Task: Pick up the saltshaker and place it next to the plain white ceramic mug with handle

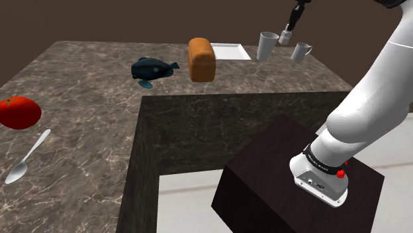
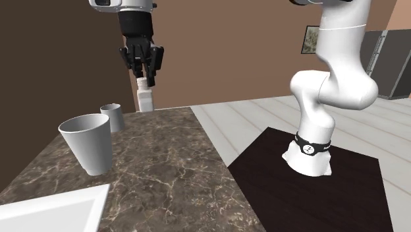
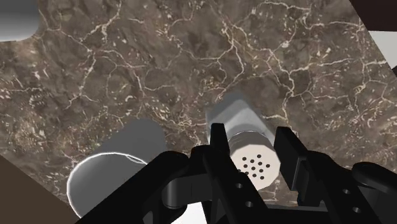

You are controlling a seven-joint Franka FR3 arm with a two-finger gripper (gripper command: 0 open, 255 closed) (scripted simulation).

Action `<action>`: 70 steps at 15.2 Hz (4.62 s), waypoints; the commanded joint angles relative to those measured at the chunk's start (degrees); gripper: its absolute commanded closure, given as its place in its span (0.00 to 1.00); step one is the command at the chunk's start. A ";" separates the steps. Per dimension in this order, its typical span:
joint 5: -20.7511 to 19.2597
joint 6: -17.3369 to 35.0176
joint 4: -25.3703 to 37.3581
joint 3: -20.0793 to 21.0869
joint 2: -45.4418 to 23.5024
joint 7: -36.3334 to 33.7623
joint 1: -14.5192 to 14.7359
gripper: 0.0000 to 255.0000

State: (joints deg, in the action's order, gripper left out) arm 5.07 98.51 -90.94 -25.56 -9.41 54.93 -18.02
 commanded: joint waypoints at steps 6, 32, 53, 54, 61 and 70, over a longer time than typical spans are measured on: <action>4.38 -3.73 11.25 -2.98 -8.90 10.07 -7.76 1.00; 12.05 -1.16 24.34 -3.26 -26.40 21.70 -21.00 1.00; 13.06 9.47 14.63 -2.64 -27.74 22.98 -19.67 1.00; 13.06 9.47 14.63 -2.64 -27.74 22.98 -19.67 1.00; 12.82 7.81 15.97 -2.80 -27.35 22.77 -19.81 0.00; 12.32 2.87 20.48 -3.10 -26.73 22.20 -20.45 0.00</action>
State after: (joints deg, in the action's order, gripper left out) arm 17.38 101.41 -70.52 -28.66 -36.11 77.12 -38.45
